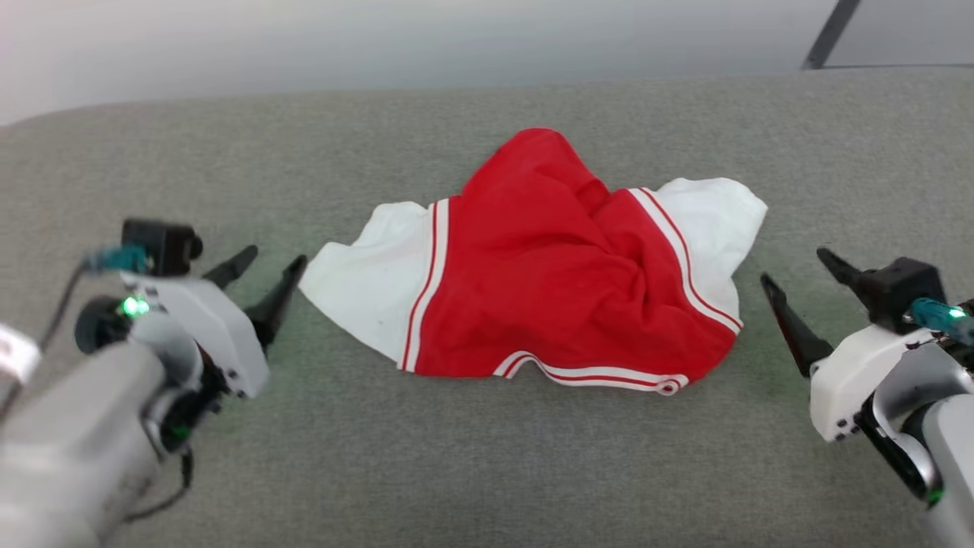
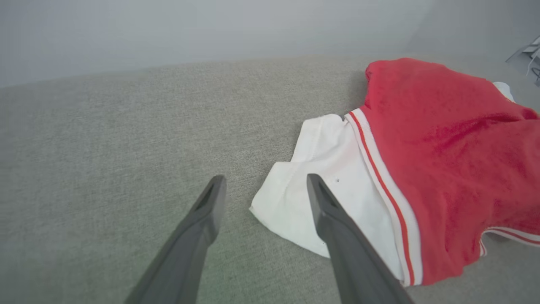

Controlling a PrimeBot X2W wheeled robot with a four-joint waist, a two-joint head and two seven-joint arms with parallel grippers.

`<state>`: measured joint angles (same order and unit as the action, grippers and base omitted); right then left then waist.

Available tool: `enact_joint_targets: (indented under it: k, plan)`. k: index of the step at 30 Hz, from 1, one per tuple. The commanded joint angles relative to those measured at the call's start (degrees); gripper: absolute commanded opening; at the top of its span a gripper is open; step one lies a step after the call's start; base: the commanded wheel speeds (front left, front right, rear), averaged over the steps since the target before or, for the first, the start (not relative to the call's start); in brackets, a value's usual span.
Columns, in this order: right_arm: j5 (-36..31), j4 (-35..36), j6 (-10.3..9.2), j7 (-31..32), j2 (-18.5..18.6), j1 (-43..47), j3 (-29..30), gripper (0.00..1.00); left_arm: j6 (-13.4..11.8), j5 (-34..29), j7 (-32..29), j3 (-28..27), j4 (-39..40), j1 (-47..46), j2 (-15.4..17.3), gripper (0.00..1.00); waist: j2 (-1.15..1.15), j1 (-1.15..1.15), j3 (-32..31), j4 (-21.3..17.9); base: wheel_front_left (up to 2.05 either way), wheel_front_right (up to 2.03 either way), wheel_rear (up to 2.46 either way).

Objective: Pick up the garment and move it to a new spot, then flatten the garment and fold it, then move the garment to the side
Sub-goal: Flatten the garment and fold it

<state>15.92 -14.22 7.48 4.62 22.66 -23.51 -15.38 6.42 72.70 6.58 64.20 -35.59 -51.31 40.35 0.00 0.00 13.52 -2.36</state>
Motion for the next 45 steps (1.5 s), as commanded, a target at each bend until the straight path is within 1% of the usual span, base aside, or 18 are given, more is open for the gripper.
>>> enact_joint_targets:
  k: [1, 3, 5, 7, 11, 14, 17, 25, 29, 30, 31, 32, 33, 34, 37, 38, 42, 45]
  plan:
    - [1.2, 0.8, 0.03, 2.4, 2.6, -0.7, -3.0, 1.00, -1.4, -0.8, 3.9, -0.6, 1.0, 2.4, -0.7, 1.00, 0.00, 0.00, -0.6, 1.3, 0.00, 0.00, 0.00]
    - [3.0, 1.8, 0.03, 6.4, 6.8, -1.2, -7.1, 1.00, -3.6, -2.1, 7.3, -1.9, 2.7, 4.6, -1.1, 1.00, 0.00, 0.00, -0.7, 2.2, 0.00, 0.00, 0.00]
    - [6.0, 2.9, 0.02, 10.6, 10.6, -1.9, -9.8, 1.00, -6.7, -5.1, 8.5, -3.6, 4.6, 6.9, -1.3, 1.00, 0.00, 0.00, -0.5, 3.1, 0.00, 0.00, 0.00]
    - [8.7, 4.4, 0.02, 14.5, 14.5, -3.1, -12.6, 1.00, -9.8, -9.6, 8.6, -9.3, 8.7, 9.1, -2.2, 1.00, 0.00, 0.00, -0.1, 4.2, 0.00, 0.00, 0.00]
    - [15.7, 7.3, 0.02, 21.5, 21.4, -7.0, -19.5, 1.00, -15.8, -22.0, 8.5, -19.7, 17.2, 18.8, -3.8, 1.00, 0.00, 0.00, 1.3, 5.7, 0.00, 0.00, 0.00]
    - [21.1, 6.0, 0.02, 25.9, 23.1, -10.5, -20.9, 1.00, -18.1, -29.6, 8.5, -25.9, 22.9, 24.9, -6.0, 1.00, 0.00, 0.00, 2.5, 6.8, 0.00, 0.00, 0.00]
    - [23.9, 3.7, 0.01, 29.1, 23.6, -13.8, -21.9, 1.00, -18.9, -35.5, 8.5, -31.1, 26.9, 29.9, -8.4, 1.00, 0.00, 0.00, 3.7, 7.9, 0.00, 0.00, 0.00]
    - [30.0, -4.4, 0.02, 35.1, 20.5, -19.8, -23.3, 1.00, -16.8, -47.4, 8.5, -41.2, 34.4, 36.5, -15.1, 1.00, 0.00, 0.00, 6.4, 9.9, 0.00, 0.00, 0.00]
    - [32.0, -8.6, 0.01, 38.8, 19.1, -21.0, -24.2, 1.00, -14.6, -51.3, 8.5, -44.7, 36.3, 38.2, -18.4, 1.00, 0.00, 0.00, 7.4, 10.8, 0.00, 0.00, 0.00]
    - [32.2, -9.9, 0.00, 38.6, 18.5, -21.6, -24.3, 1.00, -13.3, -52.7, 8.5, -46.1, 36.5, 38.6, -19.8, 1.00, 0.00, 0.00, 7.7, 11.1, 0.00, 0.00, 0.00]
    - [32.4, -10.4, 0.00, 38.8, 18.1, -21.7, -24.6, 0.94, -12.5, -53.1, 8.5, -46.8, 36.6, 38.8, -20.6, 1.00, 0.00, 0.00, 7.9, 11.3, 0.00, 0.00, 0.00]
    - [32.5, -10.7, 0.00, 38.9, 17.9, -21.8, -25.2, 0.47, -11.8, -53.7, 8.5, -47.4, 36.4, 39.0, -21.1, 1.00, 0.00, 0.00, 7.9, 11.3, 0.00, 0.00, 0.00]
    - [32.6, -10.9, 0.00, 38.8, 17.7, -21.9, -25.6, 0.17, -11.0, -54.2, 8.5, -47.9, 36.3, 39.2, -21.6, 1.00, 0.00, 0.00, 7.9, 11.4, 0.00, 0.00, 0.00]
    - [33.0, -11.3, 0.00, 38.7, 17.5, -21.9, -25.7, 0.00, -10.1, -54.2, 8.5, -48.4, 36.1, 39.2, -22.1, 1.00, 0.00, 0.00, 7.9, 11.4, 0.00, 0.00, 0.00]
    - [33.2, -11.8, 0.00, 38.4, 17.5, -21.9, -26.2, 0.00, -7.0, -55.0, 8.5, -49.5, 35.3, 38.0, -22.3, 1.00, 0.00, 0.00, 7.6, 11.5, 0.00, 0.00, 0.00]
    - [33.2, -11.8, 0.00, 38.4, 17.5, -21.9, -26.2, 0.00, -7.0, -55.0, 8.5, -49.5, 35.3, 38.0, -22.3, 1.00, 0.00, 0.00, 7.6, 11.5, 0.00, 0.00, 0.00]
    - [33.3, -12.4, 0.00, 37.5, 17.6, -22.1, -26.4, 0.00, -2.5, -54.0, 8.3, -49.5, 32.6, 34.6, -20.7, 1.00, 0.00, 0.00, 6.6, 11.1, 0.00, 0.00, 0.00]
    - [33.9, -12.9, 0.02, 37.4, 17.2, -22.1, -27.0, 0.00, 0.1, -49.5, 1.6, -47.4, 29.2, 29.7, -18.9, 1.00, 0.00, 0.00, 5.9, 10.9, 0.00, 0.00, 0.00]
